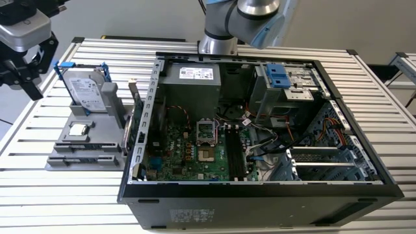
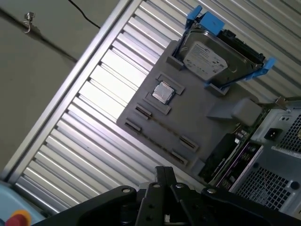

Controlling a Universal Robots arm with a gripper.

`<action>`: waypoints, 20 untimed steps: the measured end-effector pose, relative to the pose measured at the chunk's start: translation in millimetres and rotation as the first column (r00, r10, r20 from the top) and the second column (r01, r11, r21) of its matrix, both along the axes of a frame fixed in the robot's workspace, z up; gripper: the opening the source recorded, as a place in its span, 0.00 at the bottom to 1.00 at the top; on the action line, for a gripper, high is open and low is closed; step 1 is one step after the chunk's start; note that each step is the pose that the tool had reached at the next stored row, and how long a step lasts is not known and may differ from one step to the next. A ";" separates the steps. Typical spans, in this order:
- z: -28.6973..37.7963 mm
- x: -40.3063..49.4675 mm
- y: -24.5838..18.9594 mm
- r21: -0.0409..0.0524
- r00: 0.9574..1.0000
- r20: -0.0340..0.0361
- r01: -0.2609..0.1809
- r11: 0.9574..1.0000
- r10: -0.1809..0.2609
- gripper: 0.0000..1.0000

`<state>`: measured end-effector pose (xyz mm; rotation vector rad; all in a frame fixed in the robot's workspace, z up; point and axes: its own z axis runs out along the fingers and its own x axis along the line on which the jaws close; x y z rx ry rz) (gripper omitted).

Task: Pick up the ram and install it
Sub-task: 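Pick up the ram and move it above insertion slot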

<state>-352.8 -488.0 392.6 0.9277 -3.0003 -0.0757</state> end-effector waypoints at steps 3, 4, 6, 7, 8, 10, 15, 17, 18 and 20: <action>0.0 -1.1 0.0 -0.001 1.000 0.000 -0.009 1.000 0.009 0.00; 0.0 -1.6 0.0 -0.001 1.000 0.000 -0.018 1.000 0.018 0.00; 0.0 -2.0 0.0 -0.002 1.000 0.000 -0.029 1.000 0.029 0.00; 0.0 -2.1 0.0 -0.002 0.999 0.000 -0.035 0.999 0.035 0.00; 0.0 -2.2 0.0 -0.002 0.999 0.000 -0.042 0.999 0.042 0.00; 0.1 -2.3 0.0 -0.002 0.998 0.000 -0.055 0.998 0.055 0.00; 0.0 -2.3 0.0 -0.002 0.996 0.000 -0.089 0.996 0.089 0.00; 0.0 -2.3 0.0 -0.002 0.995 0.000 -0.102 0.995 0.102 0.00; 0.0 -2.3 0.0 -0.002 0.994 0.000 -0.110 0.994 0.110 0.00; 0.0 -2.2 0.0 -0.002 0.992 0.000 -0.126 0.992 0.126 0.00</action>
